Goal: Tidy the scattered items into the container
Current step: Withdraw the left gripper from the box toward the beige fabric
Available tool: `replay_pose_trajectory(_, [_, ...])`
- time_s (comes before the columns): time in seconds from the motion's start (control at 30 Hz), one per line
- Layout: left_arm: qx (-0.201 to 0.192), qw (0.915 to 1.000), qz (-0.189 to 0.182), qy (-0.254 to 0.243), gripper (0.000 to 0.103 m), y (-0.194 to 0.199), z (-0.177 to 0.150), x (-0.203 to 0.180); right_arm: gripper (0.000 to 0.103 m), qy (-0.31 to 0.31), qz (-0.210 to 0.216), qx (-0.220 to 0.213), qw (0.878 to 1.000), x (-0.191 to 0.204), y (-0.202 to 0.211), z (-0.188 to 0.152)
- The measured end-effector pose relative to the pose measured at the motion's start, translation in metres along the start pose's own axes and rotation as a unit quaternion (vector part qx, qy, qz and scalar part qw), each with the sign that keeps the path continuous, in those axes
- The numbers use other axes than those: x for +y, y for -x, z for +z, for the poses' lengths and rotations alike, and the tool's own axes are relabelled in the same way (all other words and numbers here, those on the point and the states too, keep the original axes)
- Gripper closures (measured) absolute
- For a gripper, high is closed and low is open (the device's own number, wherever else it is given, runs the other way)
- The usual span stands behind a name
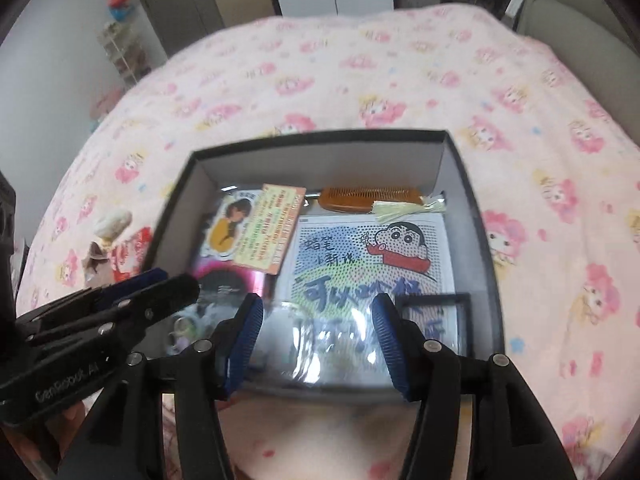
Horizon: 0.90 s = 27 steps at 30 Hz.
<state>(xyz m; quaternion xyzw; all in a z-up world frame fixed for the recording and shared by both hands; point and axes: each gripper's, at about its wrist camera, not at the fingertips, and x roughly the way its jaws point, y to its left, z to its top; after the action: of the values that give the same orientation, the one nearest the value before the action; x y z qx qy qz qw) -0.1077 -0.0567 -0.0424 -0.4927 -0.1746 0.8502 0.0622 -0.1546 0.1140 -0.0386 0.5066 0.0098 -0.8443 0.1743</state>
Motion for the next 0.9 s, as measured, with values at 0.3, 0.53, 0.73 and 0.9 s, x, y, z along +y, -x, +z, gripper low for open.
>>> replay_pose_trajectory(0.3, [-0.011,0.9992,0.023,-0.030,0.060,0.056,-0.044,0.011,0.049,0.007,0.020,-0.013,1.000,0.043,0.039,-0.044])
replay_pose_trajectory(0.53, [-0.012,0.9993,0.033,-0.011,0.060,0.089,-0.070,0.050,0.049,0.045,0.046,-0.006,0.998,0.091,0.041,-0.063])
replay_pose_trajectory(0.73, [-0.014,0.9979,0.060,0.019,0.061,0.107,-0.087,0.095,0.049,0.096,0.063,0.016,0.993,0.141,0.027,-0.071])
replay_pose_trajectory(0.9, [-0.037,0.9950,0.067,0.063,0.062,0.123,-0.097,0.137,0.049,0.125,0.077,0.029,0.989,0.183,0.014,-0.069])
